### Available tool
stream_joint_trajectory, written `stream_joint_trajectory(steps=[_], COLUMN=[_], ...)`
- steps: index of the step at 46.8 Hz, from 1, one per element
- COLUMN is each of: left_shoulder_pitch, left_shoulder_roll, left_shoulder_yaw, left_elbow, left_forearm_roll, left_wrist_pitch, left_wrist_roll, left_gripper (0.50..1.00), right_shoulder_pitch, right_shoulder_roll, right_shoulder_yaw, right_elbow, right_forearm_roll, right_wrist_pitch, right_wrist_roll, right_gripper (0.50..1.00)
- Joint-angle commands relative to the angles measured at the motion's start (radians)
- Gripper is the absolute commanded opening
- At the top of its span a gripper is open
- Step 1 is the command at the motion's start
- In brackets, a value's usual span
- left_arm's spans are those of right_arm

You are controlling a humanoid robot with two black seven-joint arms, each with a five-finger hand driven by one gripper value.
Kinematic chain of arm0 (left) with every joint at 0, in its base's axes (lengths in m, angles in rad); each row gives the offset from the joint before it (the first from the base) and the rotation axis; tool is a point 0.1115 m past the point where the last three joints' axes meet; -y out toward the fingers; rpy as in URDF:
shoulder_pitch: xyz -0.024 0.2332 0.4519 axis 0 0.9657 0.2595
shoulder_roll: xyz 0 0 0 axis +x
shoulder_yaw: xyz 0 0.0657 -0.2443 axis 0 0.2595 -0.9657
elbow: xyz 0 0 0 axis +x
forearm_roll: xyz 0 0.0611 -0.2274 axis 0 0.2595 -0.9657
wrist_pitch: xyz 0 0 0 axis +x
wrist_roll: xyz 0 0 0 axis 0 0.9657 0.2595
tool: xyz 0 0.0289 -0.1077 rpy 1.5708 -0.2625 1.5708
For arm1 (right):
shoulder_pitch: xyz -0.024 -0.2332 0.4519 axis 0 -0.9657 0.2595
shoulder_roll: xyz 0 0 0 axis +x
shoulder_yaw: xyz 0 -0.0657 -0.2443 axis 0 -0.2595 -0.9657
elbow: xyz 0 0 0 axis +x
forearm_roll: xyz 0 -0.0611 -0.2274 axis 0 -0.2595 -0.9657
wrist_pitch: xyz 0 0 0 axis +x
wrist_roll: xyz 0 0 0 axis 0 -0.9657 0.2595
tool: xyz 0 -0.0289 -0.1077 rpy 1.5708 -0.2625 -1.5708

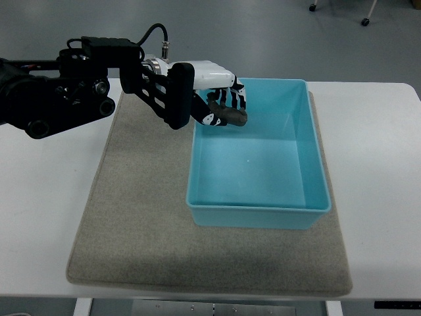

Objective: Place brown hippo in blue box with left hand

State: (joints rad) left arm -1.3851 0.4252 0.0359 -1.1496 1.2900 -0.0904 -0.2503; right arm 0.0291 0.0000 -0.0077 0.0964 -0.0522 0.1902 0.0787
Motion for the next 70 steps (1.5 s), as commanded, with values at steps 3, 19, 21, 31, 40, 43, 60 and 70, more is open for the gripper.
stream_joint_trajectory(steps=[3,19,21,31,40,43,60,70], left_shoulder_pitch=[0.034,0.078,0.075,0.067,0.066,0.067,0.081,0.107], left_shoulder_roll=[-0.055,-0.085,-0.085,-0.072,-0.023,0.000,0.096,0.144], left_shoulder_yaw=[0.006,0.002,0.002,-0.008,-0.025,-0.027,-0.039,-0.040], left_elbow=[0.040,0.071,0.071,0.060,0.060,0.060,0.073,0.111], left_forearm_roll=[-0.001,-0.023,-0.026,-0.081,-0.300,-0.376,-0.957,-1.238], left_wrist_pitch=[0.014,0.061,0.067,0.098,0.097,0.092,0.020,-0.132], left_wrist_roll=[0.003,0.000,0.000,-0.007,-0.015,-0.015,-0.013,-0.007], left_gripper=[0.500,0.904,0.945,0.996,0.996,0.999,1.000,1.000], right_shoulder_pitch=[0.000,0.000,0.000,0.000,0.000,0.000,0.000,0.000], right_shoulder_roll=[0.000,0.000,0.000,0.000,0.000,0.000,0.000,0.000], right_shoulder_yaw=[0.000,0.000,0.000,0.000,0.000,0.000,0.000,0.000], right_elbow=[0.000,0.000,0.000,0.000,0.000,0.000,0.000,0.000], right_forearm_roll=[0.000,0.000,0.000,0.000,0.000,0.000,0.000,0.000], right_wrist_pitch=[0.000,0.000,0.000,0.000,0.000,0.000,0.000,0.000], right_wrist_roll=[0.000,0.000,0.000,0.001,0.001,0.001,0.000,0.000], right_gripper=[0.936,0.936,0.936,0.936,0.936,0.936,0.936,0.936])
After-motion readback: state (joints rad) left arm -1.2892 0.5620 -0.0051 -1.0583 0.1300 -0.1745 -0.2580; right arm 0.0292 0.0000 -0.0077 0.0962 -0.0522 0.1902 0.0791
